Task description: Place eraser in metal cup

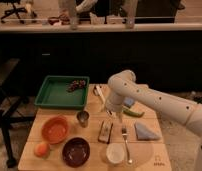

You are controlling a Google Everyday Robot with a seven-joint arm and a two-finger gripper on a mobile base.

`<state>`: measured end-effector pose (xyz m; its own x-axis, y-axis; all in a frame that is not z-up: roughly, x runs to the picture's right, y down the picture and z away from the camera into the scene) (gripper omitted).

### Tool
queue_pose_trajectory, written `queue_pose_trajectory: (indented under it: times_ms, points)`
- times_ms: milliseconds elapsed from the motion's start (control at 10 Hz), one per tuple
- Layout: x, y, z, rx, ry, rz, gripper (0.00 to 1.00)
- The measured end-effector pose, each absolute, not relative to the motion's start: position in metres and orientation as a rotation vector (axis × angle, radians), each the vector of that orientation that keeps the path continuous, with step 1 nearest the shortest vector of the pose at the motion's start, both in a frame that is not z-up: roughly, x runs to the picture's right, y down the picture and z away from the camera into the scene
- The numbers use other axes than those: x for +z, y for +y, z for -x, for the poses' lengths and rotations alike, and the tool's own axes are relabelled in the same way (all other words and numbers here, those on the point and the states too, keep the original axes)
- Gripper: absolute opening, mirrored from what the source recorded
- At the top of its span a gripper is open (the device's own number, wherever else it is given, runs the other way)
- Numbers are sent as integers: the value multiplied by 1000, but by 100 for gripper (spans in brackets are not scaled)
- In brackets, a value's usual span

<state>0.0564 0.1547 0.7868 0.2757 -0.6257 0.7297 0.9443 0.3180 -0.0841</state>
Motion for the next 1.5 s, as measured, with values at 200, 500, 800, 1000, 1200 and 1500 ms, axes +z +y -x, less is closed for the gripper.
queue_pose_trajectory:
  times_ms: [200, 500, 800, 1000, 1200, 1500]
  points:
    - [798, 161, -45, -1158, -665, 606, 80]
    - [798, 162, -46, -1159, -664, 611, 80]
    - [797, 161, -49, -1155, -662, 617, 80]
    - [812, 165, -45, -1166, -689, 646, 80]
    - [837, 175, -39, -1172, -728, 687, 80]
    - [856, 183, -35, -1156, -767, 731, 80]
